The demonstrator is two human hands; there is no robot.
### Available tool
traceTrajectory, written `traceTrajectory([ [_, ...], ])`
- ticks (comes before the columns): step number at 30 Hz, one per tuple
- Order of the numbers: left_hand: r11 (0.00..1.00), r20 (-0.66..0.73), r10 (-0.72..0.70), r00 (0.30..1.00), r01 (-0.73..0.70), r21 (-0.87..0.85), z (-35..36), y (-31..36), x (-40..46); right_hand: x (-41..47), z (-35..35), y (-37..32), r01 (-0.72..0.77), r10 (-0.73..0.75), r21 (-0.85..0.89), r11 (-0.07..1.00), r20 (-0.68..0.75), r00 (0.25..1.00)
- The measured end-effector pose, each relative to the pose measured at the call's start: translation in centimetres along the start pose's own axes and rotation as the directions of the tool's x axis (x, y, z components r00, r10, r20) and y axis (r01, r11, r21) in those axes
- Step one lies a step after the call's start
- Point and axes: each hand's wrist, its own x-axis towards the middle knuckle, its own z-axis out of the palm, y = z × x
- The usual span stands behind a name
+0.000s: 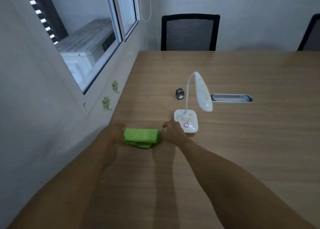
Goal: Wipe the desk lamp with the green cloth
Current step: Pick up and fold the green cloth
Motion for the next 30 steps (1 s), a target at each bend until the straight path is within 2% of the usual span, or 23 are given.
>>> traceTrajectory([
  [2,1.0,-0.006,0.009,1.0,-0.01,-0.021,0.2,-0.1,0.5,0.6,0.6,-0.7,-0.019,0.02,-0.008,1.0,0.049,0.999],
  [5,0.998,0.012,0.039,0.999,-0.038,-0.046,0.8,0.3,1.2,1.5,1.5,-1.1,0.057,-0.038,-0.134,0.989,0.146,0.989],
  [9,0.997,0.023,0.071,0.997,-0.07,-0.043,1.6,0.7,1.7,1.9,2.5,-0.5,0.089,-0.021,-0.242,0.966,0.269,0.963],
  [13,0.998,0.058,0.06,0.997,-0.058,-0.03,2.0,0.9,2.2,1.5,3.0,-0.4,0.118,-0.064,-0.202,0.972,0.255,0.965],
  [18,0.983,-0.112,0.117,0.987,-0.099,0.156,1.3,1.1,1.4,1.2,2.8,-0.9,0.13,-0.092,-0.17,0.977,0.218,0.972],
  [20,0.984,-0.138,0.126,0.982,-0.105,0.144,0.4,1.4,0.7,0.9,2.3,-1.4,0.136,-0.112,-0.094,0.986,0.225,0.968],
  [22,0.991,-0.117,0.12,0.986,-0.114,0.064,-0.6,1.6,-0.1,0.6,1.7,-1.4,0.113,-0.108,-0.008,0.994,0.241,0.965],
  [26,0.998,0.026,0.057,0.998,-0.056,-0.036,-2.2,1.7,-2.4,-0.6,0.0,-0.7,0.046,-0.096,0.197,0.979,0.248,0.964],
  [28,0.994,0.11,0.039,0.993,-0.027,-0.102,-2.4,1.8,-3.3,-1.0,-0.8,-0.4,-0.041,-0.063,0.373,0.927,0.263,0.963],
  [30,0.954,0.177,0.035,0.984,0.02,-0.298,-2.1,2.4,-4.3,-1.3,-1.7,-0.1,-0.19,-0.005,0.561,0.806,0.326,0.945],
])
